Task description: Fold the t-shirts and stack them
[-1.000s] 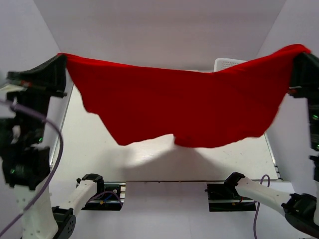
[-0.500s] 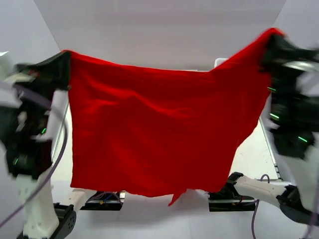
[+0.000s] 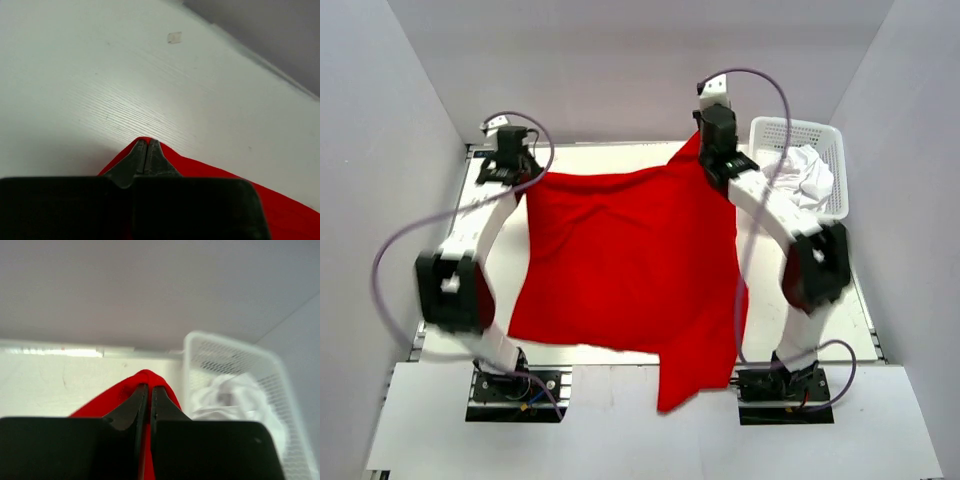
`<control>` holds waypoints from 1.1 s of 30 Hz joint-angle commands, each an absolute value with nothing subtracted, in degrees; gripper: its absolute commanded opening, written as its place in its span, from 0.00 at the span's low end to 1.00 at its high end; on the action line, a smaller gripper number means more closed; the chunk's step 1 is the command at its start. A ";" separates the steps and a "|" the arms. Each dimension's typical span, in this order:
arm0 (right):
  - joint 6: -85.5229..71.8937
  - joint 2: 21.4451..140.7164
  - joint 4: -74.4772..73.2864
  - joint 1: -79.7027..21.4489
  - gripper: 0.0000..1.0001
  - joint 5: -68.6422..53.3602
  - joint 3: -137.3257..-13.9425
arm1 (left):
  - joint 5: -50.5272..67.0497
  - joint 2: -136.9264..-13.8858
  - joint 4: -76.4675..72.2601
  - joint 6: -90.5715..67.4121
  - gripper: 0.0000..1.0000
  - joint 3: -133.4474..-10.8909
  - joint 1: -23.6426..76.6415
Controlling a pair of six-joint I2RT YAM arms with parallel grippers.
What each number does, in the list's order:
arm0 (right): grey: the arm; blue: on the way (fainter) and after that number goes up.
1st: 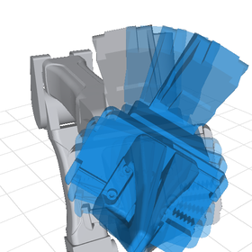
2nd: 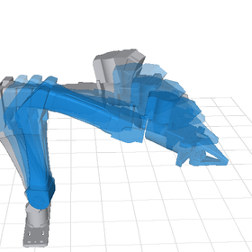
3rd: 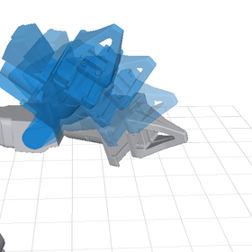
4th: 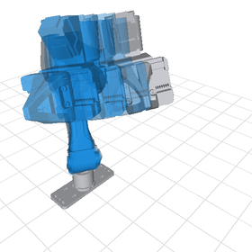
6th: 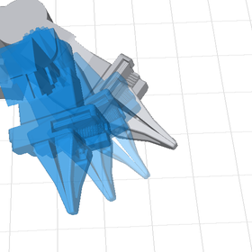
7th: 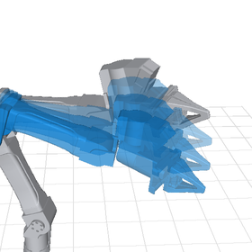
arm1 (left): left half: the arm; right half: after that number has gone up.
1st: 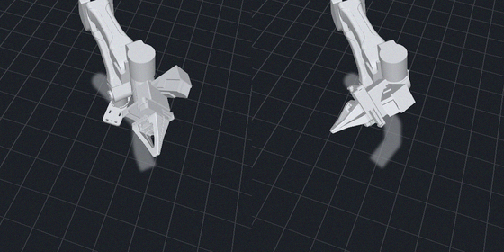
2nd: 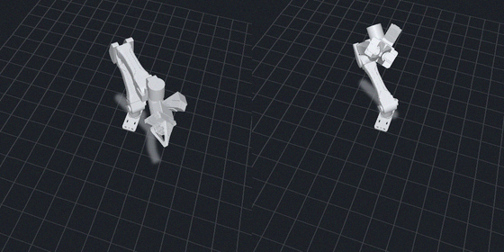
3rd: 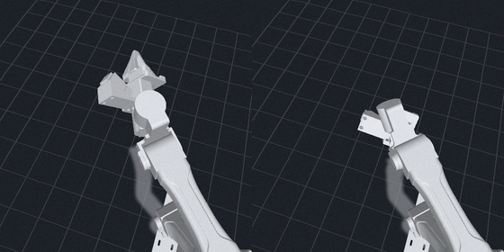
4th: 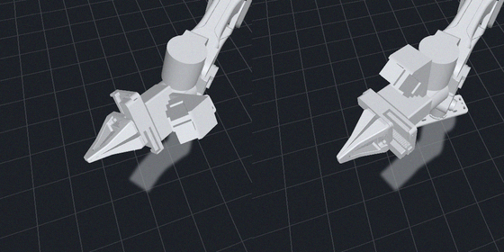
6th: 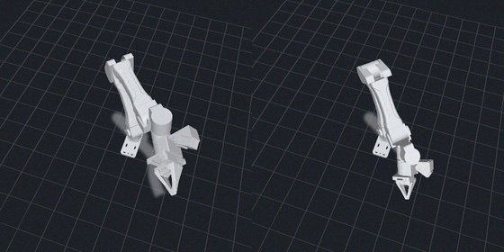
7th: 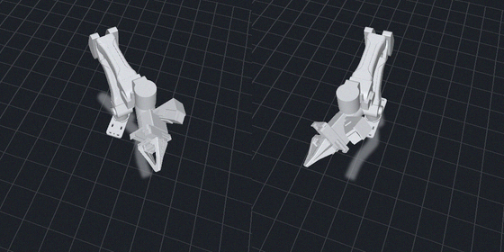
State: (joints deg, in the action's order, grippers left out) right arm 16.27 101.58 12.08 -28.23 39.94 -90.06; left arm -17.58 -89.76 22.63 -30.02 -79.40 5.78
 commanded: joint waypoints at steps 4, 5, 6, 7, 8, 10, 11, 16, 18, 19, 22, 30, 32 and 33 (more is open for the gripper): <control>6.25 121.53 6.95 -23.39 0.00 26.48 -102.10 | -17.33 -111.24 16.79 -27.87 0.00 -92.80 2.99; 4.76 124.68 4.25 -22.77 0.00 24.72 -106.22 | -15.84 -115.62 15.22 -26.38 0.00 -95.51 2.99; 4.75 126.20 3.61 -22.76 0.00 23.39 -106.26 | -15.12 -117.40 14.42 -25.41 0.00 -96.58 2.99; 3.70 128.56 3.26 -22.15 0.00 23.21 -108.44 | -15.12 -118.90 13.54 -24.70 0.00 -98.51 2.99; 2.91 129.54 2.73 -21.97 0.00 22.77 -110.28 | -15.12 -120.40 13.01 -24.00 0.00 -99.31 2.99; 2.20 131.92 2.02 -21.71 0.00 20.31 -112.14 | -14.50 -123.47 11.52 -23.39 0.00 -101.41 2.37; 1.59 132.62 1.76 -21.27 0.00 19.61 -113.11 | -13.98 -124.36 10.99 -23.38 0.00 -102.12 2.37; 1.23 131.14 1.76 -21.18 0.00 17.49 -111.28 | -12.66 -127.97 11.51 -22.06 0.00 -108.09 1.23; 0.44 128.77 0.80 -21.36 0.00 17.49 -109.61 | -12.66 -128.67 12.13 -22.06 0.00 -108.11 1.23; 0.44 128.15 0.09 -21.18 0.00 17.49 -108.38 | -12.05 -127.63 12.13 -22.06 0.00 -106.54 1.23; -4.29 122.71 -4.64 -21.27 0.00 17.14 -102.59 | -13.18 -122.97 9.15 -22.06 0.00 -100.04 1.23; -10.36 104.78 -7.47 -21.62 0.00 14.69 -82.39 | -17.93 -111.38 5.63 -22.06 0.00 -85.01 0.70; -10.72 101.45 -7.29 -21.71 0.00 13.45 -78.25 | -18.71 -110.04 5.10 -22.06 0.00 -83.50 0.70; -10.81 99.69 -7.56 -21.62 0.00 12.14 -76.22 | -19.33 -109.26 5.10 -22.06 0.00 -82.97 0.70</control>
State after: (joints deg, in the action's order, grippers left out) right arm -8.49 103.92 -7.35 -21.47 15.09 -80.03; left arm -16.40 -115.59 8.19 -22.46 -84.05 1.17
